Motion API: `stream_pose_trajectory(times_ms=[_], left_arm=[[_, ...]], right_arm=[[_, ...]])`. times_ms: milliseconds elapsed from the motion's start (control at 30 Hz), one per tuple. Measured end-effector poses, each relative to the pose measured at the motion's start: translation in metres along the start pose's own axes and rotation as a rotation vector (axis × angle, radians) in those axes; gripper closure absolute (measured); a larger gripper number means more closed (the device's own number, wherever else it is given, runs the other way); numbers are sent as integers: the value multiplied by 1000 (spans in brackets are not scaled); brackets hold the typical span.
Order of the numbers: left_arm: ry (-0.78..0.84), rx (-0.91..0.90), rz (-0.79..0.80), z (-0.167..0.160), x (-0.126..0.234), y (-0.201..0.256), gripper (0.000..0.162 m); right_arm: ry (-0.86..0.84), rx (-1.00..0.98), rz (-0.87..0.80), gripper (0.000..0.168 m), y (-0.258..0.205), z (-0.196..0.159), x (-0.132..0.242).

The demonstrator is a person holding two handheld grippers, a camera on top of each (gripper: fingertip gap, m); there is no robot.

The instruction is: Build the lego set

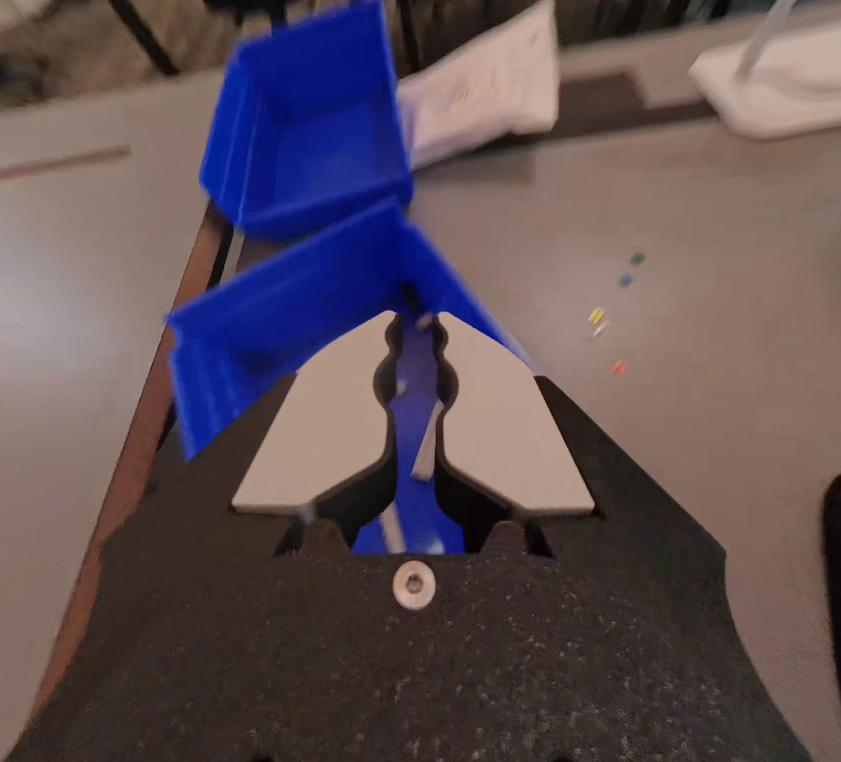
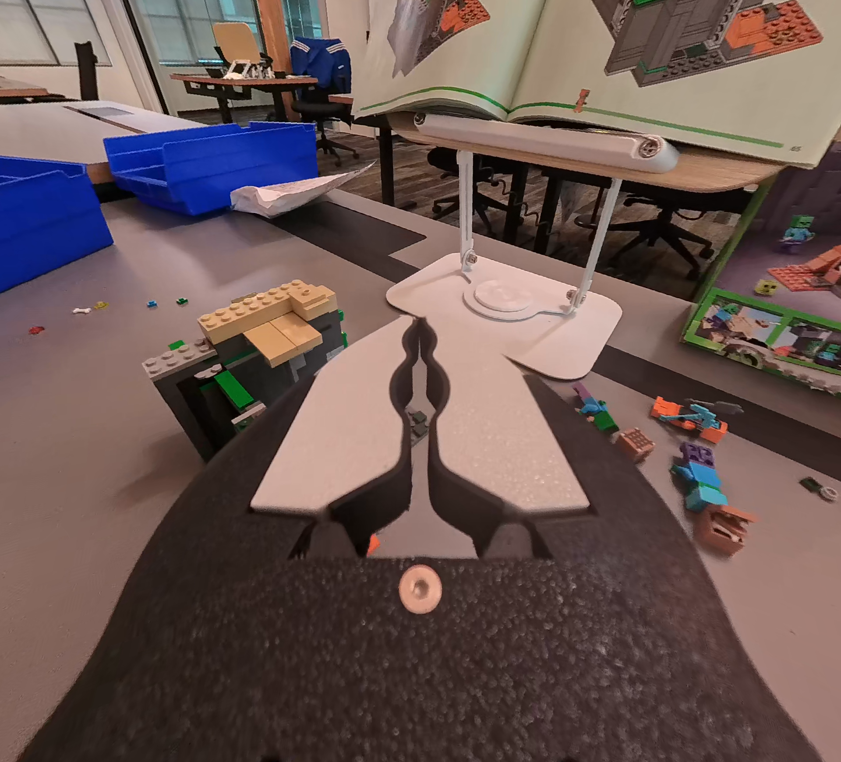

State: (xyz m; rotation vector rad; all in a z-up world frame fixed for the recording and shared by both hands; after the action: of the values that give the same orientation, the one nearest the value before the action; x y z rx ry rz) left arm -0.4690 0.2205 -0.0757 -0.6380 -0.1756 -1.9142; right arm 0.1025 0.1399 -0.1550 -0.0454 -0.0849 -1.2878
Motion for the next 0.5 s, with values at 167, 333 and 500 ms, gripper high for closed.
stream_pose_trajectory(times_ms=[167,333,500], left_arm=[[-301,-12,0,-59,-13,-27,145],[-471,-112,-119,-93,-36,-22,141],[-576,-185,-236,-107,-58,-7,133]], right_arm=[[-20,-6,17,168,-1,-5,-3],[-36,5,40,168,-6,-8,-5],[-53,20,54,168,-11,-11,-4]])
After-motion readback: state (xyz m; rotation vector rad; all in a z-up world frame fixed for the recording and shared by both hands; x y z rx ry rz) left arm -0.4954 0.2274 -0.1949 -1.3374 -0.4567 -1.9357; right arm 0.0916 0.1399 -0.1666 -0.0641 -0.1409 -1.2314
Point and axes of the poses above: each gripper's, where its closed fingertips meet, x back along the fingers, z out of its top, y = z × x across the jaws, the point moved 6 cm from there along x, back along the fingers
